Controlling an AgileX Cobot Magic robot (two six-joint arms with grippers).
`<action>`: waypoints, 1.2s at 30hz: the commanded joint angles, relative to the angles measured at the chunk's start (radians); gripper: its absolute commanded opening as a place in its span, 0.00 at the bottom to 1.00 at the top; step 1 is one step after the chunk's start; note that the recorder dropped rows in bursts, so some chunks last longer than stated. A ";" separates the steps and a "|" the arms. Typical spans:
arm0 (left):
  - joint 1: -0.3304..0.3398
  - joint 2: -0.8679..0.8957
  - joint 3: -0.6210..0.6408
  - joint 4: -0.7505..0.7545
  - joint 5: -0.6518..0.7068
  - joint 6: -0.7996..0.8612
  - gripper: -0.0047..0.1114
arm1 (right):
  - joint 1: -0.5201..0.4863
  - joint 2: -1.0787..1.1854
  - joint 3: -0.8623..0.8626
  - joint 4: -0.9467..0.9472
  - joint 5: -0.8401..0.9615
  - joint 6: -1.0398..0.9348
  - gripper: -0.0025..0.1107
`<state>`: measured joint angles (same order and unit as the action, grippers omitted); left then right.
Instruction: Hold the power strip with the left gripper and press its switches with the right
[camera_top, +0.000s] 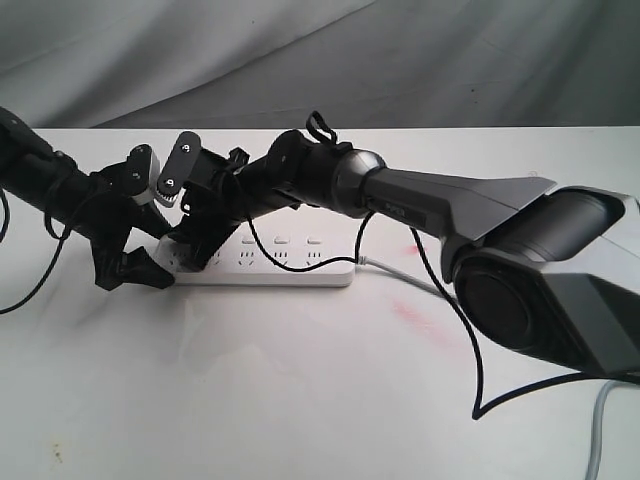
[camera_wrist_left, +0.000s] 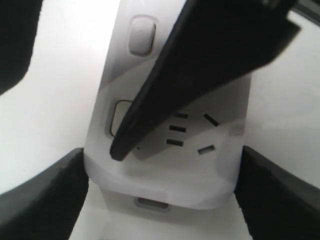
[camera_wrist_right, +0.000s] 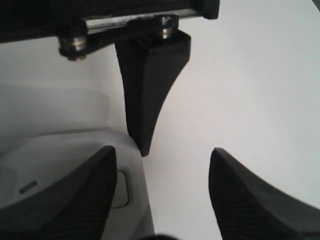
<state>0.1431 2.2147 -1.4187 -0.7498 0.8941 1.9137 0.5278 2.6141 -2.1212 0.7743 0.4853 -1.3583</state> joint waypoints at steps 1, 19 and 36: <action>-0.002 -0.002 -0.005 -0.008 -0.003 0.000 0.53 | 0.010 0.027 0.031 -0.062 0.106 -0.004 0.49; -0.002 -0.002 -0.005 -0.008 -0.003 0.000 0.53 | -0.050 -0.128 0.031 -0.128 0.136 0.081 0.49; -0.002 -0.002 -0.005 -0.008 -0.003 0.003 0.53 | -0.069 -0.095 0.031 -0.195 0.133 0.086 0.49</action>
<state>0.1431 2.2147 -1.4187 -0.7498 0.8957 1.9137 0.4679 2.5254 -2.0950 0.5924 0.6140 -1.2783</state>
